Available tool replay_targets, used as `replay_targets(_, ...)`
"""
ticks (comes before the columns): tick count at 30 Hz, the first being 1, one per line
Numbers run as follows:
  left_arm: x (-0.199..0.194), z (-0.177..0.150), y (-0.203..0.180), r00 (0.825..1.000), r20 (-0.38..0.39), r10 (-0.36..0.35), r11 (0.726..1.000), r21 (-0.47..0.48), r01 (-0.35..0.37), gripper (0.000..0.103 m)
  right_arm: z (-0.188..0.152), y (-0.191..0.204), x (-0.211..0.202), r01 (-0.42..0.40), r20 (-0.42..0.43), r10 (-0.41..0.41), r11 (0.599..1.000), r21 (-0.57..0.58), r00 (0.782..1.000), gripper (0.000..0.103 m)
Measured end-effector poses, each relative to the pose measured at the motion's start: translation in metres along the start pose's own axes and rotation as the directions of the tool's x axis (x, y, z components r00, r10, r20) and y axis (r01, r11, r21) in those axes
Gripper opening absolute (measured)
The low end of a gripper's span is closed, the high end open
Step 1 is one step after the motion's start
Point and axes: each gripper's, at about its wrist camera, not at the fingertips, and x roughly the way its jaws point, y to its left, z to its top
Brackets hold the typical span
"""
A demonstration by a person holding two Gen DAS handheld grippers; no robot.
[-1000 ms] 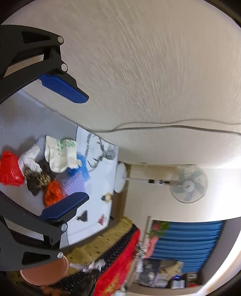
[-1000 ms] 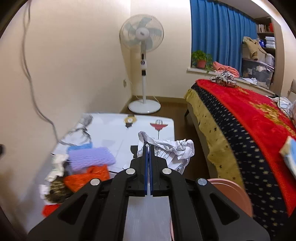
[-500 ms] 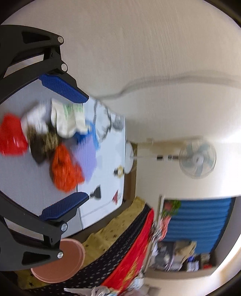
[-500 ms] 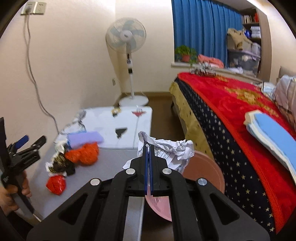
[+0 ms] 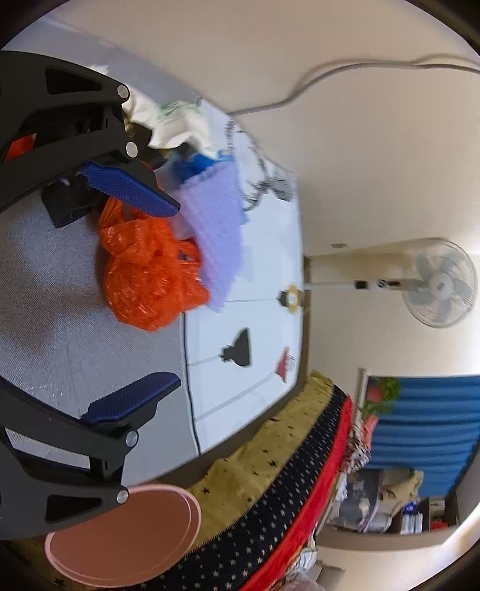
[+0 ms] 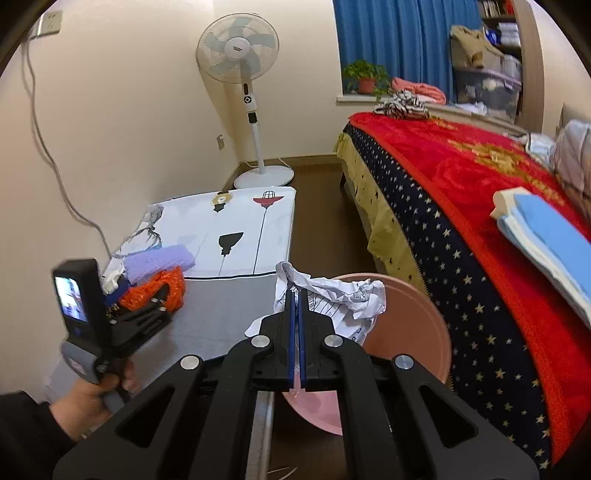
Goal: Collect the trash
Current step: 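Carry the white paper over the pink wastebasket while the left gripper grasps the orange mesh bag, then drop the orange mesh bag and white paper into the pink wastebasket with both grippers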
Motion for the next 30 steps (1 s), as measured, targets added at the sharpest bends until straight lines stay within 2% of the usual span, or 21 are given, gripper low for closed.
replay_targets(7,0.02,-0.004,0.006,0.998,-0.057,0.03,0.999,-0.021,-0.032,0.082,0.0,0.002,0.004,-0.007,-0.011,0.007,1.0,0.004,1.0,0.002)
replay_targets(9,0.026,-0.004,0.008,0.996,-0.084,0.028,0.999,-0.025,-0.03,0.071,0.0,0.001,0.006,-0.006,-0.018,0.006,1.0,0.009,1.0,0.002)
replay_targets(10,0.029,-0.005,0.007,0.995,-0.101,0.016,0.999,-0.028,-0.019,0.053,-0.001,0.001,0.006,-0.007,-0.02,0.007,1.0,0.012,1.0,0.002)
replay_targets(11,0.032,-0.005,0.009,0.993,-0.117,0.004,0.999,-0.033,-0.008,0.045,-0.001,0.001,0.007,-0.007,-0.022,0.008,1.0,0.014,1.0,0.002)
replay_targets(12,0.031,-0.005,0.01,0.993,-0.116,0.004,0.999,-0.038,-0.009,0.042,-0.001,0.001,0.007,-0.007,-0.023,0.008,1.0,0.015,1.0,0.002)
replay_targets(14,0.028,-0.006,0.01,0.995,-0.098,-0.007,0.999,-0.042,0.003,0.028,-0.001,0.001,0.007,-0.007,-0.023,0.007,1.0,0.012,1.0,0.002)
replay_targets(17,0.02,-0.005,0.008,0.997,-0.065,-0.032,0.999,-0.023,0.03,0.012,-0.001,0.001,0.007,-0.008,-0.022,0.009,1.0,0.009,1.0,0.002)
replay_targets(18,0.016,-0.005,0.008,0.997,-0.058,-0.044,0.999,-0.018,0.043,0.01,0.0,0.0,0.007,-0.01,-0.02,0.01,1.0,0.009,1.0,0.002)
replay_targets(19,0.013,-0.003,0.007,0.997,-0.056,-0.057,0.998,-0.022,0.056,0.004,0.0,0.001,0.007,-0.009,-0.019,0.01,1.0,0.009,1.0,0.002)
replay_targets(24,-0.021,0.014,0.009,0.993,0.004,-0.119,0.993,-0.025,0.119,0.004,0.001,-0.001,0.002,-0.019,-0.003,0.019,1.0,0.015,1.0,0.002)
replay_targets(30,-0.082,0.046,0.012,0.98,0.084,-0.181,0.983,-0.011,0.182,0.004,0.002,-0.002,-0.008,-0.048,0.024,0.048,0.999,0.021,0.999,0.002)
